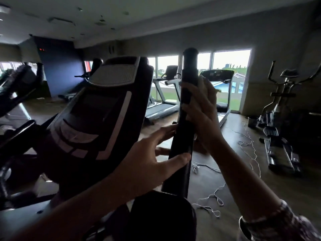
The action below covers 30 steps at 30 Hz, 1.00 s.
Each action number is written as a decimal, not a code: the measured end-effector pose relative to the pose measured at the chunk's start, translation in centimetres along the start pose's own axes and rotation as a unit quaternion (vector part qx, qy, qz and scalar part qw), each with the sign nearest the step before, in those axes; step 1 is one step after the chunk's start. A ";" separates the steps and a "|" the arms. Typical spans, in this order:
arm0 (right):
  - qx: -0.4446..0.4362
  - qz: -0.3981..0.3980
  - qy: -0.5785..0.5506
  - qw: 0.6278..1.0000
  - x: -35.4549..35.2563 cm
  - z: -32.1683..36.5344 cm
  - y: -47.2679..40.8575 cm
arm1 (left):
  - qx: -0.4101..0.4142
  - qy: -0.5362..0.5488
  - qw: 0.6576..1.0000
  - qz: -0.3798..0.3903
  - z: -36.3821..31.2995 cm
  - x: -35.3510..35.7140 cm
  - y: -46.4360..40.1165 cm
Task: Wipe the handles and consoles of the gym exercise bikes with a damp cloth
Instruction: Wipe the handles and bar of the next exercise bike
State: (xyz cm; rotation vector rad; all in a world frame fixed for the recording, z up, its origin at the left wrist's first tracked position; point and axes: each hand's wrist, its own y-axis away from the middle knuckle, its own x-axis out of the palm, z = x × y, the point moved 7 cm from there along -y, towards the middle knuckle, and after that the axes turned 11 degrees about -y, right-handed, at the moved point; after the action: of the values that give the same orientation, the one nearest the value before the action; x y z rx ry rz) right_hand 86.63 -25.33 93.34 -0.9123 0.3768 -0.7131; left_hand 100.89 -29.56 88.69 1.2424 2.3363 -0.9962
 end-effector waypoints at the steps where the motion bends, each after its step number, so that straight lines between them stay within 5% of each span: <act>1: 0.000 -0.005 0.021 1.000 0.0 0.3 -0.7 | 0.003 -0.004 1.000 0.000 0.0 0.0 0.2; 12: -0.042 0.083 0.154 0.984 1.2 2.0 0.6 | -0.005 0.045 0.998 0.048 0.0 -0.4 2.6; 17: -0.141 0.177 0.322 0.919 3.0 3.3 1.3 | 0.000 0.053 0.997 0.061 -0.5 -0.6 3.9; 20: -0.193 0.214 0.315 0.904 3.3 3.7 1.5 | 0.004 0.062 0.996 0.061 -0.5 -0.7 4.2; 30: -0.154 0.238 0.318 0.905 3.1 4.3 2.2 | 0.007 0.089 0.993 0.076 -0.7 -0.8 5.1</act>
State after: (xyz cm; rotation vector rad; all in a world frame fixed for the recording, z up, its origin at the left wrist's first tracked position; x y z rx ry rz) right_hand 92.24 -24.10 93.95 -0.8131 1.2804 -0.4832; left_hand 105.55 -27.62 87.49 1.5462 2.3233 -0.8865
